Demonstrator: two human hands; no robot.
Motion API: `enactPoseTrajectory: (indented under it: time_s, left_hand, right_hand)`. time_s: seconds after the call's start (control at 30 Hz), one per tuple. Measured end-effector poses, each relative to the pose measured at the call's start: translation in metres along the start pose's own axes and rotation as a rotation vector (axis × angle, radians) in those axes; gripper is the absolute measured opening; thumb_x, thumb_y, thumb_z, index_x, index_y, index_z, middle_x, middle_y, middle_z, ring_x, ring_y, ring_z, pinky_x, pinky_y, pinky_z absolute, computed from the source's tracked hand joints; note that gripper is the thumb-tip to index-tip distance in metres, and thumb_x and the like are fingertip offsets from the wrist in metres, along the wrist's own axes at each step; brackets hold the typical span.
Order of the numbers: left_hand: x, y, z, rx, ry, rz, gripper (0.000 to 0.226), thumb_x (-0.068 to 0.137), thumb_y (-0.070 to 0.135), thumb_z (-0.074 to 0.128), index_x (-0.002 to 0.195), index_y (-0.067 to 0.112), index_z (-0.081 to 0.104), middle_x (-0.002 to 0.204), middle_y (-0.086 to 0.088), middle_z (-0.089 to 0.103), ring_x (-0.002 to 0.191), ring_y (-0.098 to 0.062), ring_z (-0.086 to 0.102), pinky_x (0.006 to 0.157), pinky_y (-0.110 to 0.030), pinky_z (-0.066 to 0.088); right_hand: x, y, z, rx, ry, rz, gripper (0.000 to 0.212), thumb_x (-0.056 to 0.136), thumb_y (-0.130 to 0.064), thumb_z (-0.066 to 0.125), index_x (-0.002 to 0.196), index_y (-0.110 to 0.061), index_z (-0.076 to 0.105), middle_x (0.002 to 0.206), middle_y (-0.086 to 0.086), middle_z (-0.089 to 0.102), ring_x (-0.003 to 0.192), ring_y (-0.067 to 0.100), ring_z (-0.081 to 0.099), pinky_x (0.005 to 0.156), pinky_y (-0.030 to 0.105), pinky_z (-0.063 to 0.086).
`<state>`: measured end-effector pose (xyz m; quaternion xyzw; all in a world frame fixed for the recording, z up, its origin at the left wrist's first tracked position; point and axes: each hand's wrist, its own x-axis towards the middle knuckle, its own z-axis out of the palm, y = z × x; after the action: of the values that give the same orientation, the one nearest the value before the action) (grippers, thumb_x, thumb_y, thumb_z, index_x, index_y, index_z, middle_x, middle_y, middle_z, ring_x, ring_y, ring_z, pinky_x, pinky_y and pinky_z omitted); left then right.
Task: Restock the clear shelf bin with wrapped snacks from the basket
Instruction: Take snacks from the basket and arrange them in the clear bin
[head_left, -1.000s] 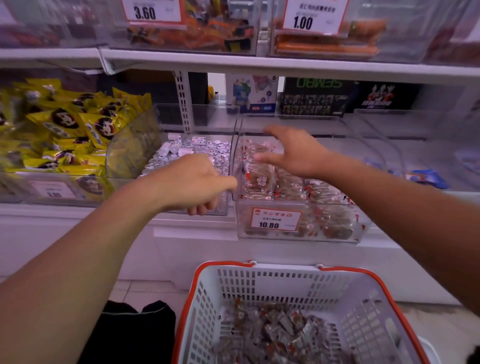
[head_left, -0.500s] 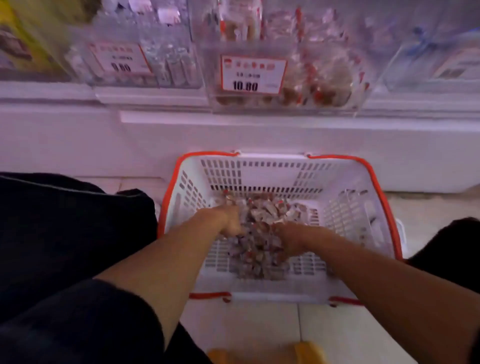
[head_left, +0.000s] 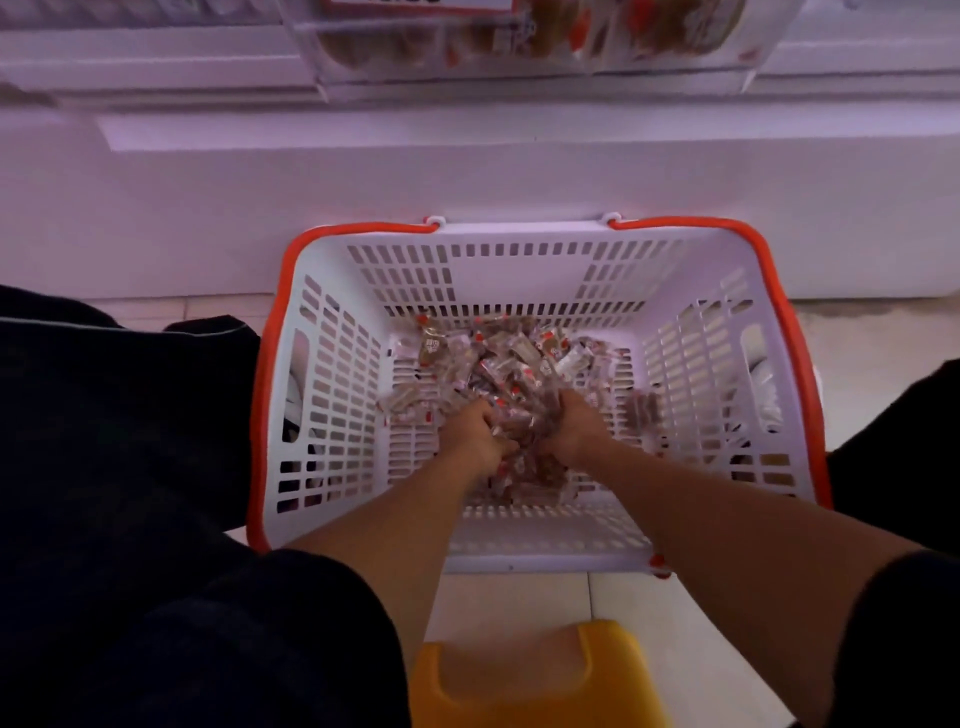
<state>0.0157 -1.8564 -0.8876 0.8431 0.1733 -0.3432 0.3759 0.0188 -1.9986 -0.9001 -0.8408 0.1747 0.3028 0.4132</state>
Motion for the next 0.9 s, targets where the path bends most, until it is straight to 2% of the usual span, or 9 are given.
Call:
enactPoseTrajectory:
  time_s: [0.1, 0.17, 0.27, 0.4, 0.5, 0.6, 0.7, 0.8, 0.9]
  left_hand:
    - [0.003, -0.004, 0.003, -0.038, -0.025, 0.038, 0.026, 0.083, 0.019, 0.079, 0.093, 0.011, 0.056, 0.093, -0.003, 0.055, 0.084, -0.020, 0.054, 0.067, -0.030, 0.045]
    - [0.006, -0.008, 0.004, -0.020, -0.049, 0.070, 0.024, 0.086, 0.015, 0.074, 0.106, 0.007, 0.064, 0.109, -0.008, 0.062, 0.096, -0.027, 0.061, 0.080, -0.036, 0.054]
    - [0.007, -0.010, 0.002, 0.031, -0.001, 0.094, 0.029, 0.090, 0.013, 0.071, 0.119, 0.012, 0.069, 0.121, -0.010, 0.067, 0.106, -0.025, 0.061, 0.095, -0.037, 0.052]
    - [0.006, -0.014, -0.009, 0.032, 0.094, 0.083, 0.022, 0.091, 0.019, 0.071, 0.113, 0.017, 0.071, 0.113, -0.010, 0.070, 0.093, -0.026, 0.065, 0.081, -0.035, 0.056]
    - [0.001, -0.012, -0.025, 0.040, 0.155, 0.094, 0.012, 0.089, 0.019, 0.074, 0.100, 0.017, 0.072, 0.125, -0.012, 0.066, 0.098, -0.029, 0.066, 0.081, -0.037, 0.057]
    - [-0.009, -0.006, -0.042, 0.007, 0.187, 0.098, 0.008, 0.090, 0.019, 0.072, 0.097, 0.014, 0.071, 0.134, -0.013, 0.062, 0.094, -0.028, 0.067, 0.077, -0.038, 0.059]
    - [-0.026, 0.009, -0.061, -0.017, 0.206, 0.119, 0.016, 0.095, 0.027, 0.066, 0.098, 0.011, 0.067, 0.098, -0.006, 0.072, 0.065, -0.016, 0.063, 0.063, -0.031, 0.054]
    - [-0.043, 0.043, -0.089, 0.040, 0.149, 0.241, 0.026, 0.103, 0.034, 0.050, 0.099, 0.010, 0.062, 0.080, -0.002, 0.062, 0.064, -0.012, 0.054, 0.060, -0.027, 0.041]
    - [-0.061, 0.093, -0.140, -0.016, 0.013, 0.336, 0.020, 0.104, 0.028, 0.049, 0.102, 0.013, 0.062, 0.081, -0.010, 0.065, 0.065, -0.020, 0.061, 0.056, -0.026, 0.043]
  right_hand:
    - [0.005, 0.006, 0.001, -0.173, 0.064, 0.042, 0.017, 0.088, -0.009, 0.059, 0.072, -0.010, 0.053, 0.065, 0.003, 0.051, 0.067, 0.018, 0.043, 0.053, 0.026, 0.037]
    - [0.009, 0.011, 0.000, -0.031, 0.109, 0.134, 0.016, 0.087, -0.018, 0.070, 0.094, -0.005, 0.066, 0.087, 0.015, 0.065, 0.085, 0.029, 0.061, 0.072, 0.033, 0.049]
    - [0.007, 0.006, -0.007, 0.136, 0.044, 0.180, 0.026, 0.090, -0.013, 0.066, 0.113, -0.001, 0.066, 0.108, 0.022, 0.068, 0.102, 0.039, 0.066, 0.091, 0.050, 0.054]
    - [0.004, 0.000, -0.020, 0.237, 0.065, 0.182, 0.023, 0.096, -0.010, 0.061, 0.113, 0.006, 0.065, 0.098, 0.021, 0.070, 0.084, 0.036, 0.069, 0.072, 0.046, 0.061]
    - [-0.003, -0.007, -0.036, 0.212, 0.015, 0.178, 0.029, 0.096, -0.015, 0.062, 0.112, 0.009, 0.064, 0.102, 0.021, 0.067, 0.088, 0.032, 0.069, 0.084, 0.050, 0.058]
    - [-0.016, -0.014, -0.055, 0.174, -0.086, 0.147, 0.037, 0.097, -0.026, 0.059, 0.111, 0.008, 0.064, 0.089, 0.021, 0.063, 0.071, 0.027, 0.063, 0.085, 0.052, 0.057]
    - [-0.035, -0.026, -0.076, 0.088, -0.130, 0.088, 0.041, 0.100, -0.034, 0.052, 0.103, 0.005, 0.065, 0.077, 0.014, 0.057, 0.062, 0.023, 0.058, 0.071, 0.042, 0.060]
    - [-0.051, -0.060, -0.111, -0.186, -0.182, -0.058, 0.025, 0.101, -0.027, 0.052, 0.086, -0.012, 0.066, 0.071, 0.006, 0.057, 0.060, 0.018, 0.053, 0.049, 0.021, 0.047]
    - [-0.075, -0.118, -0.156, -0.302, -0.281, -0.200, 0.014, 0.099, -0.023, 0.058, 0.112, -0.021, 0.064, 0.088, 0.010, 0.061, 0.068, 0.017, 0.051, 0.054, 0.023, 0.042]
